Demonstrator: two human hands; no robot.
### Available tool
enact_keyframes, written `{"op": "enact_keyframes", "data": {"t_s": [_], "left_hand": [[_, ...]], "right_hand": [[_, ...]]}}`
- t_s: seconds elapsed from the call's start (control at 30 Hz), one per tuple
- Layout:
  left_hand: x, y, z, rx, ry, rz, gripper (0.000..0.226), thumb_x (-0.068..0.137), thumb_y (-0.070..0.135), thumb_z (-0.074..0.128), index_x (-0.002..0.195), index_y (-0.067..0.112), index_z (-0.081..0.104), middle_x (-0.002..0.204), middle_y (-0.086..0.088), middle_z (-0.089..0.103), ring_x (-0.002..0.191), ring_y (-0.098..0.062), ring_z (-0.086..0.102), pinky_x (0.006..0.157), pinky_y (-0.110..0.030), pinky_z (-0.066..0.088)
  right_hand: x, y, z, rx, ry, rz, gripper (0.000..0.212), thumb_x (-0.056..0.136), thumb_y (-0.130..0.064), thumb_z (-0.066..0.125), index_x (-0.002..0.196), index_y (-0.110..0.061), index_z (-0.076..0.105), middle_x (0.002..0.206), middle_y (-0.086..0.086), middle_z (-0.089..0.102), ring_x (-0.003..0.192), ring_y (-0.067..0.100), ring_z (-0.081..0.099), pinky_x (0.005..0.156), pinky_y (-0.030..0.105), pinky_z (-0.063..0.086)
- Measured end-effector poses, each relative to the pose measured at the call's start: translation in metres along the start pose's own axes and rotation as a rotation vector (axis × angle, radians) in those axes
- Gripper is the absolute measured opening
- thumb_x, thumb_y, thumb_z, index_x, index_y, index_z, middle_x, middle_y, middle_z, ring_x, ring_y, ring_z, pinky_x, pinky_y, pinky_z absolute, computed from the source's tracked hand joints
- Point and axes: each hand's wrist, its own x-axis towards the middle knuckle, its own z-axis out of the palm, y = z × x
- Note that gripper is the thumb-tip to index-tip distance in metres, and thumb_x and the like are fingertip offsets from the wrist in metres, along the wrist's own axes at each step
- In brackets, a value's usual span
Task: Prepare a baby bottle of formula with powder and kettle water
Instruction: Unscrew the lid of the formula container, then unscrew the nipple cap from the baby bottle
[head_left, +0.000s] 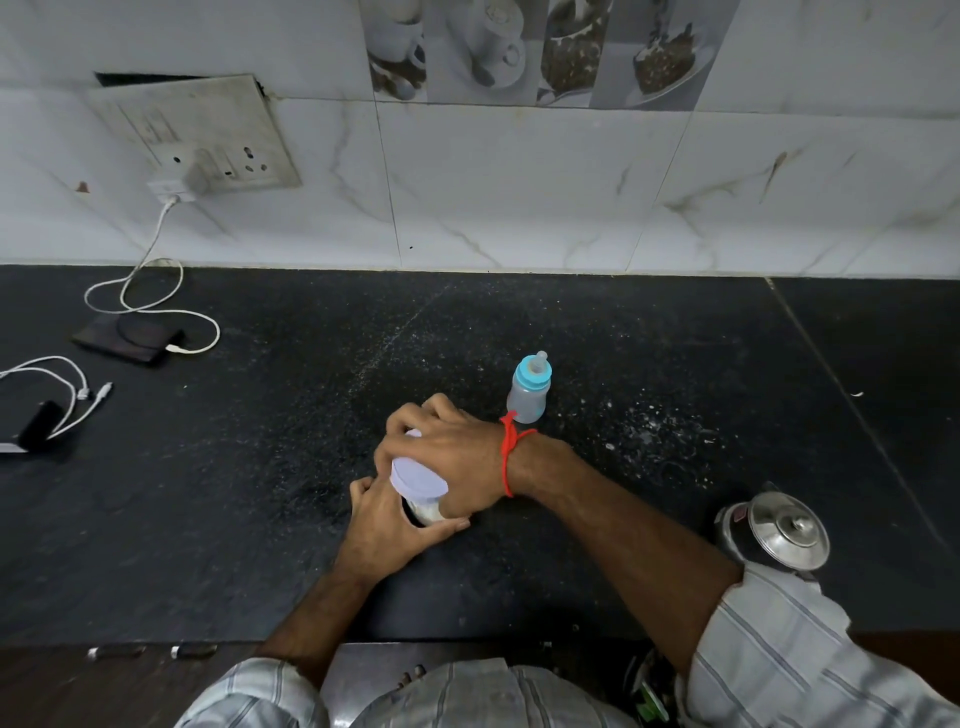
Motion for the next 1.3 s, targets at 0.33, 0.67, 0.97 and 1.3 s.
{"op": "enact_keyframes", "data": {"t_s": [0.33,0.67,0.97,1.3], "left_hand": [[-0.002,0.005,-0.012,-0.02,-0.015,-0.086,0.096,0.057,0.077,0.081,0.14,0.049,0.04,0.143,0.025,0.05,0.133,0.002,0.041,0.103,-0.028,0.019],[-0.003,0.007,-0.019,-0.034,-0.06,-0.147,0.106,0.056,0.082,0.074,0.146,0.047,0.031,0.146,0.023,0.047,0.138,-0.005,0.038,0.108,-0.032,0.015],[-0.001,0.004,-0.027,-0.021,-0.164,-0.145,0.142,0.047,0.096,0.065,0.16,0.041,0.0,0.158,0.027,0.026,0.147,0.0,0.021,0.113,-0.032,0.007],[-0.002,-0.005,-0.052,-0.218,0.036,0.063,0.126,0.07,0.094,0.049,0.163,0.03,-0.004,0.171,0.014,0.013,0.152,-0.012,0.029,0.12,-0.053,0.015]], "right_hand": [[-0.108,-0.027,-0.016,0.539,0.613,0.137,0.052,0.074,-0.033,0.083,0.112,-0.022,0.05,0.128,-0.004,0.039,0.126,0.012,0.044,0.098,0.043,0.053],[-0.115,-0.005,0.094,0.456,0.65,0.234,0.036,0.076,-0.039,0.079,0.09,-0.02,0.051,0.137,-0.002,0.048,0.133,0.008,0.043,0.106,0.033,0.041],[-0.11,0.003,0.072,0.361,0.676,0.222,0.056,0.075,-0.06,0.076,0.107,-0.019,0.056,0.125,-0.001,0.047,0.121,0.015,0.043,0.105,0.028,0.039],[-0.042,0.056,-0.03,0.609,0.958,0.516,0.066,0.079,-0.039,0.083,0.133,-0.02,0.05,0.134,0.005,0.044,0.119,0.022,0.052,0.098,0.039,0.051]]}}
